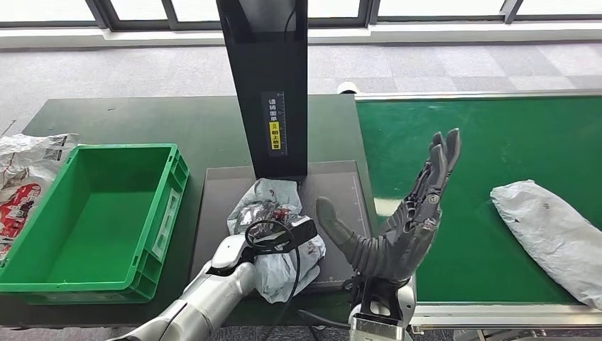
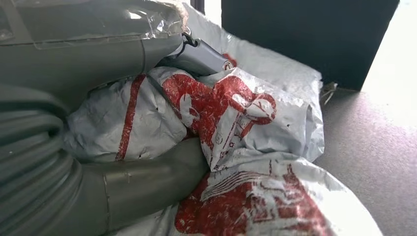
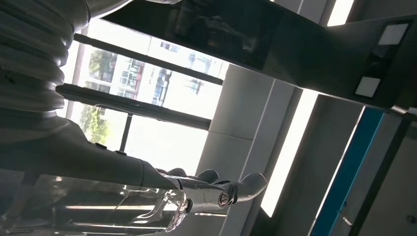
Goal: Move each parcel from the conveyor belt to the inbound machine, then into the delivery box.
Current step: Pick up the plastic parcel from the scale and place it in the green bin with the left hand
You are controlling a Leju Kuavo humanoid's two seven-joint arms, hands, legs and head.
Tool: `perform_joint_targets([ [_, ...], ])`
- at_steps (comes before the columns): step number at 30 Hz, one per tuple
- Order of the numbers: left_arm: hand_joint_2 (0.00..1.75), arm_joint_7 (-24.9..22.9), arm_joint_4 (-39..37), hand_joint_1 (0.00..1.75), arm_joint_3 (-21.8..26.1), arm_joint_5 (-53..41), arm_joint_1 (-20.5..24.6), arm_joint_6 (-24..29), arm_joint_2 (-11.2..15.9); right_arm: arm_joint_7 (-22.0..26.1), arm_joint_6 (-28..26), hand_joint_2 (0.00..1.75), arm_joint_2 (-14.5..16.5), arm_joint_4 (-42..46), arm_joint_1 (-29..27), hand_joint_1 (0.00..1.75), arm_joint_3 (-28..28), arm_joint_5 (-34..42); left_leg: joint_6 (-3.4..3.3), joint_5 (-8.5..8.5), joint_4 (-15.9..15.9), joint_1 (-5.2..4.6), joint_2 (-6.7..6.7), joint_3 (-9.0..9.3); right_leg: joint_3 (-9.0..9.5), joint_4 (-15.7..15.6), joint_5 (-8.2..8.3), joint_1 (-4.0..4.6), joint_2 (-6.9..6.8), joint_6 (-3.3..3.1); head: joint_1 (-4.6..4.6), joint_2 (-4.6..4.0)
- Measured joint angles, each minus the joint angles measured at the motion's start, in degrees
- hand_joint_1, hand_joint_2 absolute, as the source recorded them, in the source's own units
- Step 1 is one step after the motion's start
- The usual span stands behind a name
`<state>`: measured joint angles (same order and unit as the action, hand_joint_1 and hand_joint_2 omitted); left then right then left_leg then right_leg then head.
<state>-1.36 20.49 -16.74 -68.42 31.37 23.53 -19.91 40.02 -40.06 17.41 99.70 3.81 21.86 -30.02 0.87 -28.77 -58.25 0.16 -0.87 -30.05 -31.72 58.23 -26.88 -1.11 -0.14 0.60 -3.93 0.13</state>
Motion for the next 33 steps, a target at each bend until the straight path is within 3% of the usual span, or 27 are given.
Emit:
perform_joint_targets([
  [4,1.75,-0.4,1.0,1.75,0.2,-1.5,-1.5,9.7,0.6,0.0,0.0,1.75,0.0,-0.4,0.0,0.0,0.0,0.3,0.0,-0.02,0.0,0.01,0.05,-0.03,-0.08,0.0,-0.01,0.01,0.06,-0.01,0.0,0.0],
  [8,1.75,-0.4,10.1,1.75,3.2,-9.5,-5.7,15.9,2.1,0.0,0.0,1.75,0.0,-0.6,0.0,0.0,0.0,1.1,0.08,0.11,0.0,0.01,0.3,-0.2,-0.66,0.0,0.18,0.09,0.32,-0.07,0.01,0.0],
  [12,1.75,5.1,24.3,1.75,11.2,-16.2,-8.2,16.6,3.1,0.0,0.0,1.75,0.0,-0.9,0.0,0.0,0.0,2.3,0.18,0.54,0.0,0.04,0.29,-0.86,-1.53,0.1,0.59,0.13,0.33,-0.11,0.01,0.0],
  [16,1.75,6.3,33.0,1.75,16.3,-17.1,-8.8,16.7,3.3,0.0,0.0,1.75,0.0,-1.2,0.0,0.0,0.0,2.6,0.19,0.57,0.0,0.05,0.3,-0.99,-1.65,0.1,0.62,0.12,0.33,-0.12,0.01,0.0],
  [27,1.75,5.9,40.9,1.75,20.6,-19.0,-9.8,16.7,3.5,0.0,0.0,1.75,0.0,-1.6,0.0,0.0,0.0,3.1,0.2,0.58,0.0,0.05,0.29,-1.06,-1.71,0.1,0.67,0.12,0.32,-0.12,-0.01,0.0],
  [33,1.75,3.9,45.4,1.75,23.1,-20.9,-8.2,16.7,6.3,0.0,0.0,1.75,0.0,-2.9,0.1,0.0,0.0,4.6,0.27,0.63,0.0,0.05,0.3,-1.09,-1.76,0.1,0.69,0.18,0.34,-0.14,0.01,0.0],
])
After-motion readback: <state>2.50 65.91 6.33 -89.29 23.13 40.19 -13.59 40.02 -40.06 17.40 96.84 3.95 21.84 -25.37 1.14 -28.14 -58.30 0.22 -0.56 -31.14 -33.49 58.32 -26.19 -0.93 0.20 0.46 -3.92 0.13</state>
